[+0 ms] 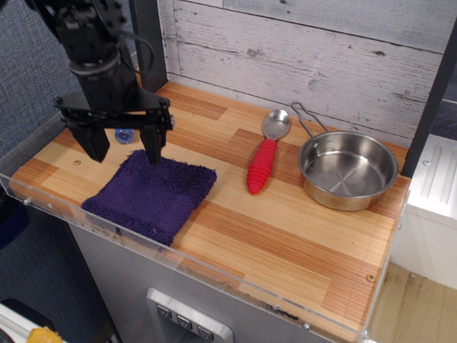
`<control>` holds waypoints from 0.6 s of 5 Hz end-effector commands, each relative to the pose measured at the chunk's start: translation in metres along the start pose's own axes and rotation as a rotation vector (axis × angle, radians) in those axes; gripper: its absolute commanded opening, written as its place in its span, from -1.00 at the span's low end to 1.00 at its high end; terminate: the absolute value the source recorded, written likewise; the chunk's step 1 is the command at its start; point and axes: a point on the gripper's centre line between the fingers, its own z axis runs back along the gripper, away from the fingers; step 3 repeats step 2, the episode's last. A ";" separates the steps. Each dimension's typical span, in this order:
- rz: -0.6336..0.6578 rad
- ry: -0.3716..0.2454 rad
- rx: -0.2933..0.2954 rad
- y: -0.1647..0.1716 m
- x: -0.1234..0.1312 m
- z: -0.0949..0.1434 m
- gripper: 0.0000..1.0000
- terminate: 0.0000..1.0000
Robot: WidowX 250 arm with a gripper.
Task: Move the towel towards the bottom of the counter.
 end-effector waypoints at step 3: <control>0.004 -0.047 -0.002 0.003 0.006 0.011 1.00 1.00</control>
